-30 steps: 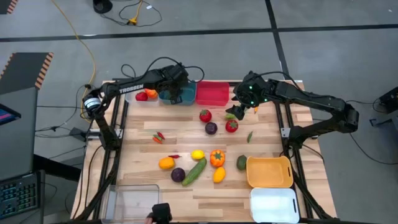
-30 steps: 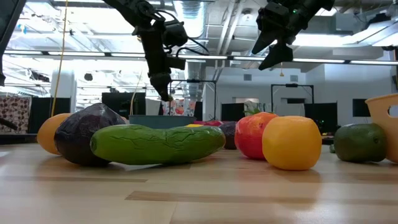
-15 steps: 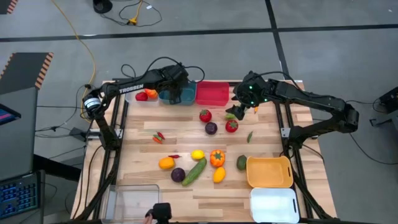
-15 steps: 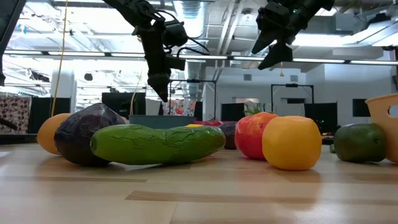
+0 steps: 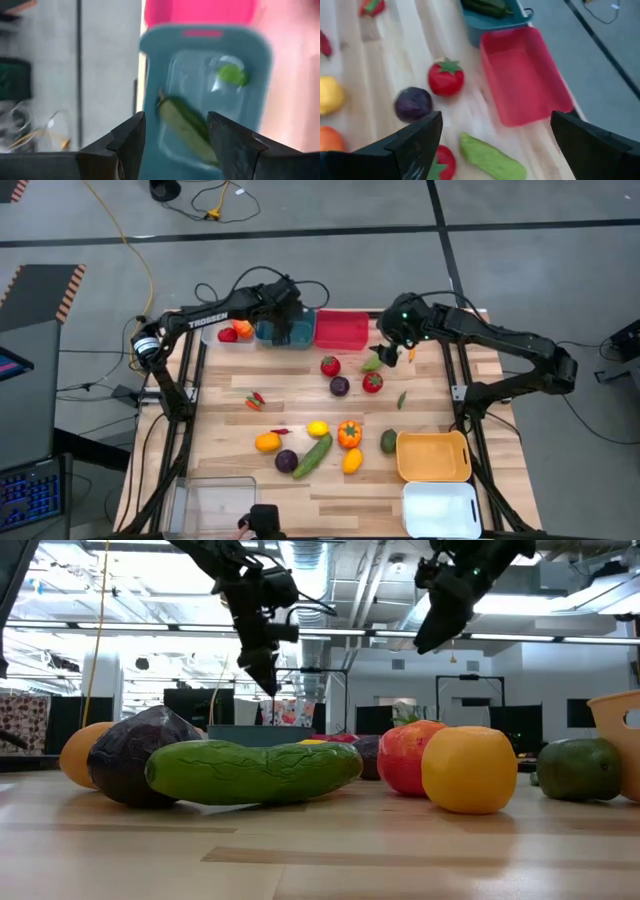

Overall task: Sort produce into baskets
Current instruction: Put the cucumber into the red bin

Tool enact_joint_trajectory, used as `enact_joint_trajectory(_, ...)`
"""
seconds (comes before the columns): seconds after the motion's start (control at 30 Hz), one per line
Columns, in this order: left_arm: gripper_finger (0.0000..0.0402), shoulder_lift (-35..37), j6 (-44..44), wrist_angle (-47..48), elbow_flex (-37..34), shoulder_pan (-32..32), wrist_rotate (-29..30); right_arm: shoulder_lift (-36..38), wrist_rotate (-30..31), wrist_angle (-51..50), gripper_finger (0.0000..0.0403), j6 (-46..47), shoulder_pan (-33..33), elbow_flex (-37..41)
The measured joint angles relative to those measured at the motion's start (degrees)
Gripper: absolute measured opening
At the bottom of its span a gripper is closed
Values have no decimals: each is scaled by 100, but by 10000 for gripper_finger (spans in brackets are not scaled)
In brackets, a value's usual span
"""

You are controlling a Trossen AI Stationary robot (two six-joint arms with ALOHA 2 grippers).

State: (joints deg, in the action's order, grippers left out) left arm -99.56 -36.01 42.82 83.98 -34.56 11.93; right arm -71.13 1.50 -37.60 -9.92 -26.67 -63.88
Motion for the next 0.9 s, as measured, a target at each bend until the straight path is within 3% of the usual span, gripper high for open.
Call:
enact_joint_trajectory(0.23, 199, 322, 365, 42, 35, -331, -865, -455, -2, -255, 400, -722, -591, -2)
enact_joint_trajectory(0.6, 199, 366, 516, 130, 37, -417, -980, -1787, -6, -499, 400, -1974, -865, -2)
enact_joint_trajectory(0.9, 199, 366, 523, 130, 36, -415, -1019, -2478, -22, -869, 400, -2056, -782, -2)
